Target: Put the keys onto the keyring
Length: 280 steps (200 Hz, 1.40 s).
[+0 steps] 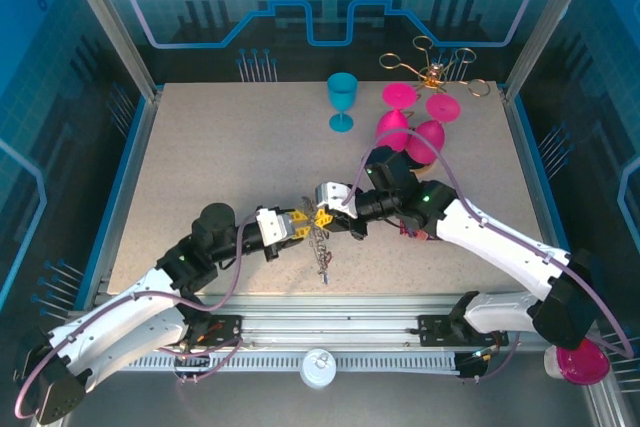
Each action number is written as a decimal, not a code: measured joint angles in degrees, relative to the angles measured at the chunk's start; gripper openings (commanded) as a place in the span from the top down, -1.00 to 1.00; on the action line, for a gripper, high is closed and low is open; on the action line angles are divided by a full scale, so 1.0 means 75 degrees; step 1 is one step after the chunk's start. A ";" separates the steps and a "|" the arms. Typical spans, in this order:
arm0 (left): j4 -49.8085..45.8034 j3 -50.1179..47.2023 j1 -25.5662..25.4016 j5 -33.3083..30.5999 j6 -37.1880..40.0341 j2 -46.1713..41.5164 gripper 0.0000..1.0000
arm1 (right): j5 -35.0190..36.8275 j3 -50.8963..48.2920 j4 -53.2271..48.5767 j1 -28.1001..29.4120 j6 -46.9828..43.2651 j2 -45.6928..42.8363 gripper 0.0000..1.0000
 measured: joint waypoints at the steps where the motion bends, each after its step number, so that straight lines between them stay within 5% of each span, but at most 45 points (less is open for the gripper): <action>1: -0.0012 0.0006 0.0000 -0.0006 -0.0006 0.0003 0.67 | 0.0017 0.0020 -0.0020 0.0009 -0.0020 0.0009 1.00; 86: -0.0627 0.0300 0.0000 -0.0003 0.0187 0.0262 1.00 | 0.1107 0.0918 -0.1276 0.0536 -0.0953 0.0507 1.00; 106: -0.0647 0.0335 0.0000 -0.0003 0.0187 0.0271 1.00 | 0.1110 0.0868 -0.1134 0.0516 -0.0851 0.0478 0.44; 120: -0.0653 0.0335 0.0000 -0.0006 0.0207 0.0262 1.00 | 0.0953 0.0659 -0.0810 0.0434 -0.0644 0.0332 0.28; 234: -0.0213 0.0111 0.0000 -0.0061 0.0484 -0.0070 1.00 | 0.0090 -0.0210 0.0207 -0.0169 0.1113 -0.0268 0.29; 280: 0.0079 -0.0038 0.0000 -0.0522 0.0740 -0.0070 1.00 | 0.0221 -0.0431 0.0720 -0.0548 0.2891 -0.0417 0.36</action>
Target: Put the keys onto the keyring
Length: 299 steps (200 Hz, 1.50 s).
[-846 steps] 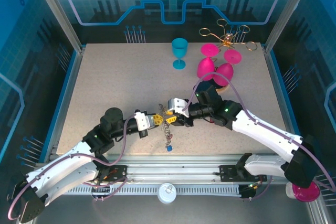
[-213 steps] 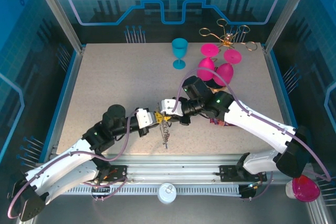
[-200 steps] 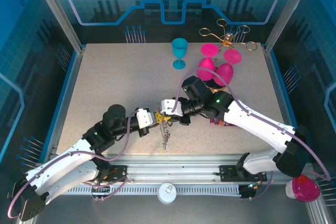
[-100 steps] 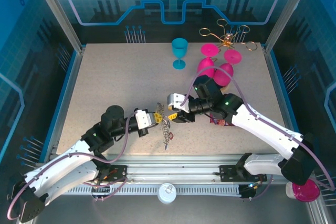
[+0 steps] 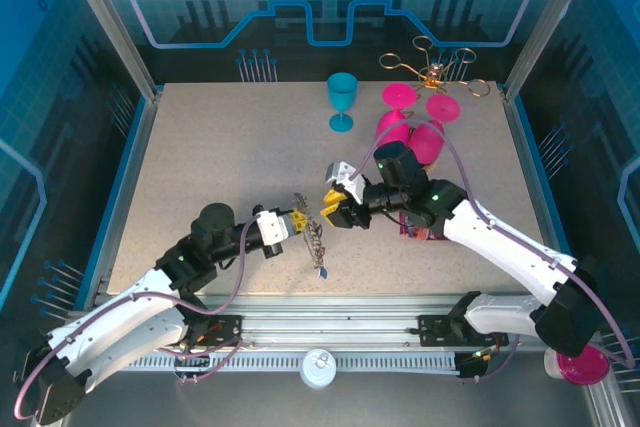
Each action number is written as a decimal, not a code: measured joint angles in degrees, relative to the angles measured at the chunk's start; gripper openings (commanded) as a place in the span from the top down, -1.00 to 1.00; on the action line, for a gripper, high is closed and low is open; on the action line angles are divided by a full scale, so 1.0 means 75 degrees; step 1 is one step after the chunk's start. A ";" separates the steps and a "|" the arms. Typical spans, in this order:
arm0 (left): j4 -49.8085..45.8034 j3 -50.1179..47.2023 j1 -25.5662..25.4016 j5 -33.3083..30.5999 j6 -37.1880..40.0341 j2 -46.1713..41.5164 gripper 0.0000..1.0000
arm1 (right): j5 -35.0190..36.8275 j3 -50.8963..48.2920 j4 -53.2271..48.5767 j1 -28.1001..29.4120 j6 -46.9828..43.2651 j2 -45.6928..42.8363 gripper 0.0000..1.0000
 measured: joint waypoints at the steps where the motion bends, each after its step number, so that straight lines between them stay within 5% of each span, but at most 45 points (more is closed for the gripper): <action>1: 0.0006 -0.0003 0.0000 -0.0012 0.0003 0.0000 1.00 | 0.0006 -0.0023 0.0023 -0.0003 0.0052 -0.0017 0.36; 62: 0.0079 -0.0038 0.0000 -0.0274 0.0082 0.0090 1.00 | 0.0353 -0.0294 0.0513 0.0326 0.2221 -0.0332 0.38; 134: 0.0079 -0.0038 0.0000 -0.0300 0.0082 0.0172 1.00 | 0.1317 0.0207 -0.0032 0.0909 0.2270 0.0102 0.52; 195: 0.0079 -0.0038 0.0000 -0.0358 0.0082 0.0187 1.00 | 0.1443 0.0256 -0.0140 0.0985 0.2331 0.0251 1.00; 299: 0.0510 -0.0207 0.0000 -0.0335 -0.0009 0.0029 1.00 | 0.1437 0.0256 -0.0093 0.0801 0.2346 0.0283 1.00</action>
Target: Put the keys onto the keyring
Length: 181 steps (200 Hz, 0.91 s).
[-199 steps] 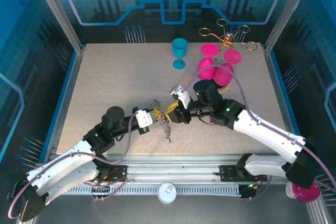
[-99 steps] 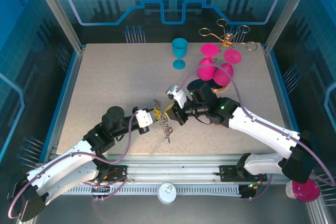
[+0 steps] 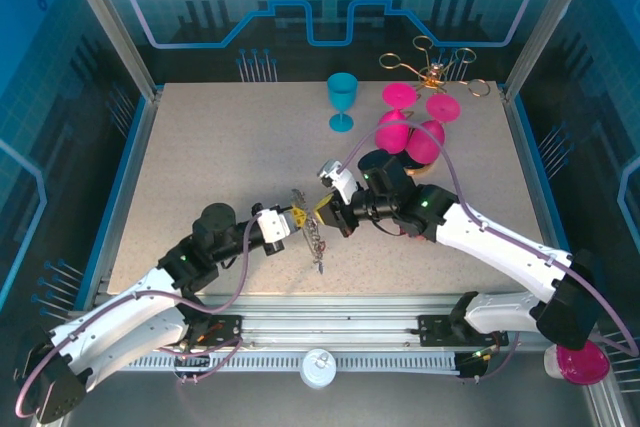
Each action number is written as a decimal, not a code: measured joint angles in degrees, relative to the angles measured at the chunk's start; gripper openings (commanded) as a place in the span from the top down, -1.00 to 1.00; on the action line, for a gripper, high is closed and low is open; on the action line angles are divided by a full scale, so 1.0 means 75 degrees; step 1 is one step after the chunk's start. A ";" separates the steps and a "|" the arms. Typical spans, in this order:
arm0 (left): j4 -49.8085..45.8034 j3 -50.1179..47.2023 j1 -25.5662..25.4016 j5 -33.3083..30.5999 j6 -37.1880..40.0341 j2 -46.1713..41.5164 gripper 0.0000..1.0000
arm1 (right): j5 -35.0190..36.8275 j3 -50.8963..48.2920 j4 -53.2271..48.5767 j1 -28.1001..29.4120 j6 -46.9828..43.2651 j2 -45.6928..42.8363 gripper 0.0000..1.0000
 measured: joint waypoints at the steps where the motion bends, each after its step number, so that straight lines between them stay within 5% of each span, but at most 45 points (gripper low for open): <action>1: 0.0006 -0.0006 0.0000 0.0009 0.0000 -0.0003 1.00 | -0.0006 0.0000 0.0000 -0.0003 0.0003 0.0009 1.00; 56: 0.0376 -0.0029 -0.0003 0.0108 -0.0195 0.0003 1.00 | -0.0373 -0.0032 0.0061 -0.0055 -0.0055 0.0230 1.00; 67: 0.0408 -0.0029 -0.0003 0.0108 -0.0207 0.0026 1.00 | -0.0399 -0.0085 0.0131 -0.0073 -0.0058 0.0216 0.71; 98: 0.0452 -0.0029 -0.0009 0.0105 -0.0268 0.0152 1.00 | -0.0440 -0.0358 0.0187 -0.0309 -0.0216 0.0006 0.35; 181: 0.0810 -0.0149 -0.0006 0.0323 -0.0405 0.0166 1.00 | -0.1877 -0.1075 0.0845 -0.0924 -0.0851 -0.1008 0.08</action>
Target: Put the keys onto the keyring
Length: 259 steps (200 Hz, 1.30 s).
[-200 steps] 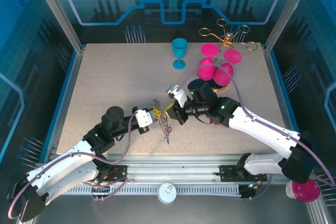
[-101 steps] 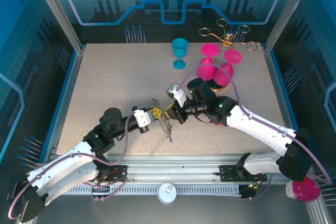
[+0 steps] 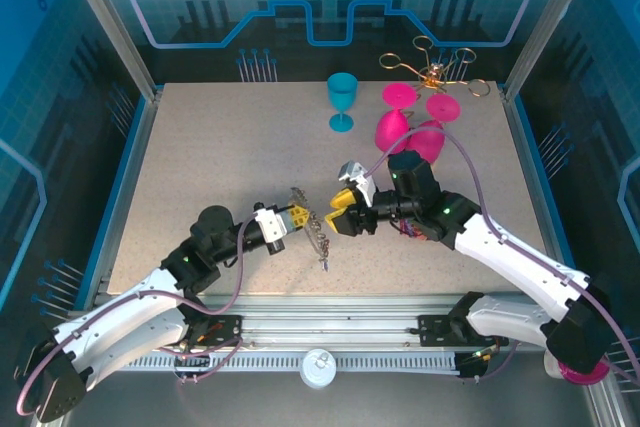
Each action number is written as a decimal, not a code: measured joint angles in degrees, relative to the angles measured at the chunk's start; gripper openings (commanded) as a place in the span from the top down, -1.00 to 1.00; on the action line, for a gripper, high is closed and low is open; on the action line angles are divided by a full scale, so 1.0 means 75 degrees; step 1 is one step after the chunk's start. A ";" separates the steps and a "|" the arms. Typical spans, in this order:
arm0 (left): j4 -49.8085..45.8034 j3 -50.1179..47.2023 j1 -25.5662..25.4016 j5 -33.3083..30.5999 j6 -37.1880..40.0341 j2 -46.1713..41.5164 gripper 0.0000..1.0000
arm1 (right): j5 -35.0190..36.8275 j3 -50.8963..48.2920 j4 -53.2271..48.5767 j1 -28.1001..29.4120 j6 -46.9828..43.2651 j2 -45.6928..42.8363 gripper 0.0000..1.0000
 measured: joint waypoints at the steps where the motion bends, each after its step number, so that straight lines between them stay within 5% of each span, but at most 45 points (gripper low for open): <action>1: 0.0000 0.0000 0.0000 0.0003 0.0000 0.0000 1.00 | -0.0023 0.0000 0.0003 0.0000 -0.0015 0.0003 0.09; 109: 0.0137 -0.0003 0.0000 0.0134 -0.0082 0.0000 1.00 | 0.0979 0.0000 -0.0006 0.0606 -0.1416 0.0361 0.34; 175: 0.0137 -0.0003 0.0000 0.0125 -0.0204 0.0000 1.00 | 0.1518 0.0000 0.0166 0.0790 -0.2028 0.0391 1.00; 259: 0.0256 -0.0003 0.0000 0.0187 -0.0408 0.0085 1.00 | 0.1711 0.0105 -0.0096 0.1139 -0.2704 0.0685 1.00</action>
